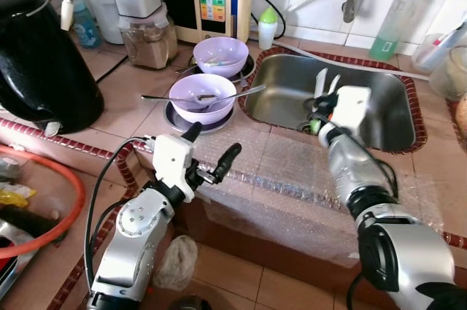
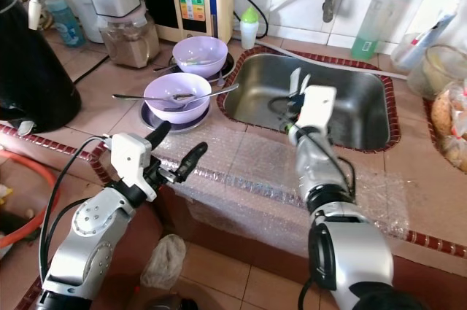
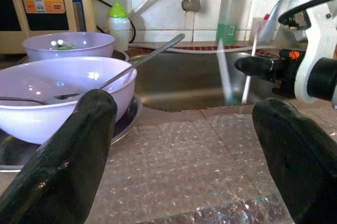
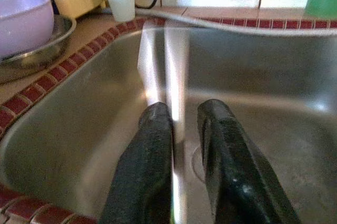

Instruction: Kitchen organization

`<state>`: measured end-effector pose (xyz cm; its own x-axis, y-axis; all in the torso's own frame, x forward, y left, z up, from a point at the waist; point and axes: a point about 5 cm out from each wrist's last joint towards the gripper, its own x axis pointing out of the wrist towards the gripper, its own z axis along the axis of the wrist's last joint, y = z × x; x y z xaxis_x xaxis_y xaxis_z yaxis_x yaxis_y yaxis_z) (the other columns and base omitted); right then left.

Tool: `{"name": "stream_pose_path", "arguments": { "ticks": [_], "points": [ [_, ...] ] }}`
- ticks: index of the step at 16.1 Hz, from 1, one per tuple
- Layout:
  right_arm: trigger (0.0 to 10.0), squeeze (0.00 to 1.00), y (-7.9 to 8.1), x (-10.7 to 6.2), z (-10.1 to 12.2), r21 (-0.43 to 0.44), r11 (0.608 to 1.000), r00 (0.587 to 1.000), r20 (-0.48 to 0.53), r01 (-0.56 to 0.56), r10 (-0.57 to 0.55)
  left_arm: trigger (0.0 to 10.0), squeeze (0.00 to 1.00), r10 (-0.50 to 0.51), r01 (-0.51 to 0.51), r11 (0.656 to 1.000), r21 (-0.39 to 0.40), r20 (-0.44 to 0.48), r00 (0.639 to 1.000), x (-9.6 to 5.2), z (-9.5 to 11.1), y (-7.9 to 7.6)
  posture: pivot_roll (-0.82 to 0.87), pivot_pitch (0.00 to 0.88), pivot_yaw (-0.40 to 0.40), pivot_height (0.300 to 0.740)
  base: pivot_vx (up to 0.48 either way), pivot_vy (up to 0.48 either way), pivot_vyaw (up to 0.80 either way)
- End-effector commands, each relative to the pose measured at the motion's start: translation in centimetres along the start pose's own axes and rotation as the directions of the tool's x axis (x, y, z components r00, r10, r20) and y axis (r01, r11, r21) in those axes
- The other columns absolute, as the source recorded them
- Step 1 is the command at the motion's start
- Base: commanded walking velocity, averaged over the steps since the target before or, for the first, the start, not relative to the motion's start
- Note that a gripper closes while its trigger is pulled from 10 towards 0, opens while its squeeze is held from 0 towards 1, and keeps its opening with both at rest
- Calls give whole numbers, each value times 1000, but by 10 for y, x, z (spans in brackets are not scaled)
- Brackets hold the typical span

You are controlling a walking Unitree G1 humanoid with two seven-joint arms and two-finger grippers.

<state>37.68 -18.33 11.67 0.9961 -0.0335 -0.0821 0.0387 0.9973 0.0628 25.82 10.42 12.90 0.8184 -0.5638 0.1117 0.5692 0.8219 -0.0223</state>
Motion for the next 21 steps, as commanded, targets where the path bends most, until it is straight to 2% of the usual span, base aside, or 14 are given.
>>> {"name": "stream_pose_path", "arguments": {
  "ticks": [1, 6, 7, 8, 9, 10, 11, 13, 14, 17, 18, 19, 20, 21],
  "points": [
    [10000, 1000, 1, 1, 2, 10, 1000, 1000, 8, 2, -2, 10000, 1000, -10, 10, 1000, 20, 4, 1000, 2, 4, -1, 36, 0, 67, 740, 0, 0, 0],
    [10000, 1000, -1, -1, -3, 65, 998, 1000, -6, 1, -1, 10000, 1000, -17, 18, 1000, 26, -15, 1000, 5, 2, -4, 30, 0, 63, 740, 0, 0, 0],
    [10000, 1000, -1, 0, -2, 104, 995, 1000, 3, -2, 1, 10000, 1000, -13, 13, 1000, 26, -21, 1000, 5, 1, -4, 31, 0, 60, 740, 0, 0, 0],
    [10000, 1000, 2, -1, 0, 150, 988, 999, 30, -33, 29, 10000, 941, -9, 10, 1000, 23, -35, 999, 6, -1, -5, 31, 0, 57, 740, 0, 0, 0],
    [10000, 1000, 4, -3, 0, 155, 985, 996, 62, -70, 61, 10000, 475, -7, 8, 1000, 27, -38, 999, 6, -1, -7, 30, 0, 55, 740, 0, 0, 0],
    [10000, 1000, 6, -4, 0, 149, 984, 993, 81, -92, 81, 10000, 475, -3, 4, 999, 33, -37, 999, 6, -1, -7, 30, 0, 55, 740, 0, 0, 0],
    [10000, 1000, 7, -9, -4, 161, 979, 989, 100, -127, 112, 10000, 0, 11, -10, 999, 40, -23, 1000, 6, 1, -5, 25, 0, 54, 740, 0, 0, 0],
    [10000, 1000, 10, -28, -10, 116, 974, 972, 154, -197, 178, 10000, 0, 65, -66, 997, 49, 32, 997, 8, 12, 1, 15, 0, 53, 740, 0, 0, 0],
    [10000, 0, 10, -39, -17, 83, 971, 968, 131, -225, 213, 10000, 0, 84, -88, 994, 61, 65, 994, 10, 21, 2, 8, 0, 57, 740, 0, 0, 0],
    [10000, 0, 6, -67, -11, -48, 971, 958, 156, -234, 239, 10000, 0, 151, -161, 985, 63, 132, 980, 5, 38, 8, -27, 0, 72, 740, 0, 0, 0],
    [10000, 0, 1, -76, -3, -107, 979, 964, 188, -171, 189, 10000, 0, 176, -186, 980, 67, 132, 975, 0, 37, 11, -27, 0, 72, 740, 0, 0, 0],
    [10000, 0, 1, -89, 7, -149, 973, 952, 225, -176, 207, 10000, 0, 208, -218, 973, 78, 116, 971, -10, 32, 16, -40, 0, 71, 740, 0, 0, 0],
    [10000, 0, 2, -93, 9, -143, 971, 948, 229, -193, 222, 10000, 0, 217, -227, 971, 80, 112, 970, -12, 30, 17, -40, 0, 71, 740, 0, 0, 0],
    [10000, 0, 2, -100, 9, -154, 975, 955, 225, -161, 193, 10000, 0, 234, -242, 967, 77, 100, 967, -16, 27, 19, -41, 0, 65, 740, 0, 0, 0]
  ]
}}
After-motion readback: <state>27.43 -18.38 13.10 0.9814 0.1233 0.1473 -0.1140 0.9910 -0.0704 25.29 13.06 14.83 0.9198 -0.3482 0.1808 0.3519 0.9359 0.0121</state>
